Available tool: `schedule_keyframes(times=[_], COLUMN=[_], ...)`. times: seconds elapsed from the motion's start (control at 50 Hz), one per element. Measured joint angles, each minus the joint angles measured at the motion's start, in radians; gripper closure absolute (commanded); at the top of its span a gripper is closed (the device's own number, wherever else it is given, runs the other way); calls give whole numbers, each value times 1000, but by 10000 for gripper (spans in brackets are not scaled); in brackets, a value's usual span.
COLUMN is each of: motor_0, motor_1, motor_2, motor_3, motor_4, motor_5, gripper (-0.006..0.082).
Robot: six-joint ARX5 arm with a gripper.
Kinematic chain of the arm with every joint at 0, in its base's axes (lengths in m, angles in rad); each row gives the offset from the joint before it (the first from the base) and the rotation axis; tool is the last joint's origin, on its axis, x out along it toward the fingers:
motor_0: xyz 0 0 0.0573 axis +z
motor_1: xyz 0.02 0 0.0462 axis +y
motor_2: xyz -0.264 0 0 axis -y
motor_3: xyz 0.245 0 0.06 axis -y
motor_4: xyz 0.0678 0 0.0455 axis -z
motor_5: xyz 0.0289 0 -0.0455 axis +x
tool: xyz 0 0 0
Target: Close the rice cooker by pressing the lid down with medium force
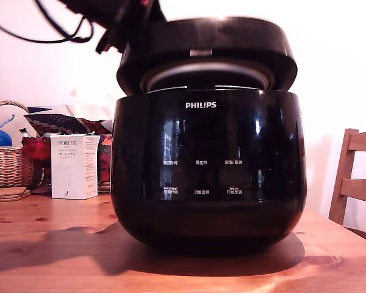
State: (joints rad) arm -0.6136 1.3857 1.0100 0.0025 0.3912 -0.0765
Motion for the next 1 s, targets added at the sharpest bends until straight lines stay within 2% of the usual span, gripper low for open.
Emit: schedule_keyframes(times=[0.3,0.6,0.82,1.0], motor_0=[-1,-55,-72,-80], motor_1=[-109,-109,-110,-145], motor_2=[-147,-184,-191,-261], motor_3=[111,141,137,195], motor_4=[-16,-35,-53,-58], motor_5=[-18,-17,35,66], gripper=[789,789,789,789])
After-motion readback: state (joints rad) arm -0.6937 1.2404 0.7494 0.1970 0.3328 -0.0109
